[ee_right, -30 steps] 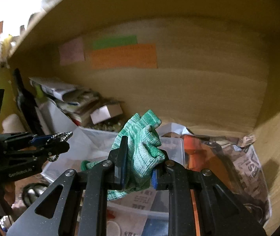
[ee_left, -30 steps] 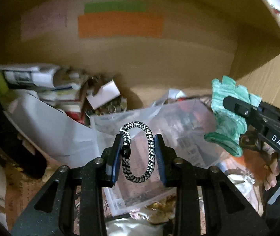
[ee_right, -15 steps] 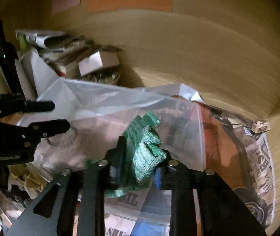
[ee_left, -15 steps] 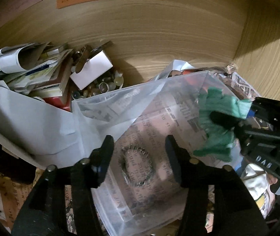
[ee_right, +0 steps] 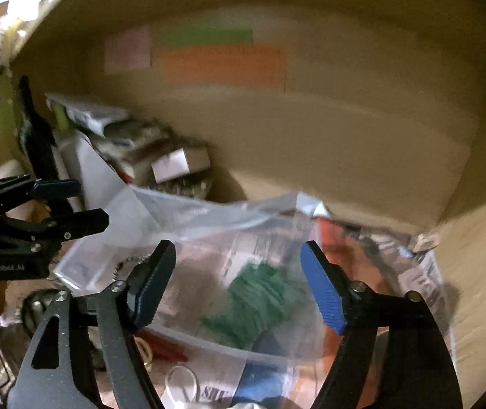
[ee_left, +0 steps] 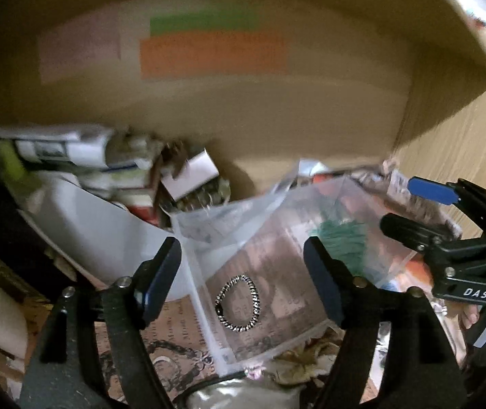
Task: Organize soft objects
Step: 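Move the right tool to the white drawstring bag while the left tool reaches the black-trimmed mask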
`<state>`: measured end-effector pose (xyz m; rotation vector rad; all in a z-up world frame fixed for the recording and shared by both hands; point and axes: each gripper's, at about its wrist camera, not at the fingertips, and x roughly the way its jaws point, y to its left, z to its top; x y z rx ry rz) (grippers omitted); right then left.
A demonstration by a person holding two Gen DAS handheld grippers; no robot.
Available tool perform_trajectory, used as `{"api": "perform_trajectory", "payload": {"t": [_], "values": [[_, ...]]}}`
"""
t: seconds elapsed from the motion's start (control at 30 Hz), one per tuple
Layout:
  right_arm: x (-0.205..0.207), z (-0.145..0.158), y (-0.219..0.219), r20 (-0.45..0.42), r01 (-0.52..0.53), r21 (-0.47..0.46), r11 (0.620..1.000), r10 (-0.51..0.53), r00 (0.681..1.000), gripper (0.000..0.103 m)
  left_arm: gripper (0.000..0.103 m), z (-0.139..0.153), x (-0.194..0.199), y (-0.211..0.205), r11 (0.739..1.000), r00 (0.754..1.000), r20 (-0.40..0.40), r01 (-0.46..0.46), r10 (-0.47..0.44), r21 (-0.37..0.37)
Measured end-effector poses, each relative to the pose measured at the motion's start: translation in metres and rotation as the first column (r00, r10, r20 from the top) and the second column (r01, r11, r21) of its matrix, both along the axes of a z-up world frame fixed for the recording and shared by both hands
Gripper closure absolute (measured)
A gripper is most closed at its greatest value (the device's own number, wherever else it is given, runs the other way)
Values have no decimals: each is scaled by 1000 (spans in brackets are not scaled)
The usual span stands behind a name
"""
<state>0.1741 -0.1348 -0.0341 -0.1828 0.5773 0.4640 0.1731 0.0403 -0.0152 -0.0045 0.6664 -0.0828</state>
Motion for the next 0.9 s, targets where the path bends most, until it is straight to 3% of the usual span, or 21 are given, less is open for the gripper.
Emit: {"api": "perform_trajectory", "payload": {"t": [0.1, 0.33, 0.53, 0.9], "values": [[-21, 14, -8, 69, 4, 22, 1000, -6, 998, 20, 11, 16, -23, 4, 1000, 998, 66, -9, 10, -11], [-58, 16, -26, 117, 12, 61, 998, -19, 993, 19, 6, 22, -69, 12, 1000, 992, 122, -29, 29, 2], [-75, -4, -39, 76, 46, 75, 996, -51, 996, 19, 6, 3, -89, 16, 999, 996, 82, -39, 38, 1], [-91, -55, -56, -72, 115, 30, 993, -112, 991, 19, 6, -65, -111, 18, 999, 996, -82, -45, 44, -8]]}}
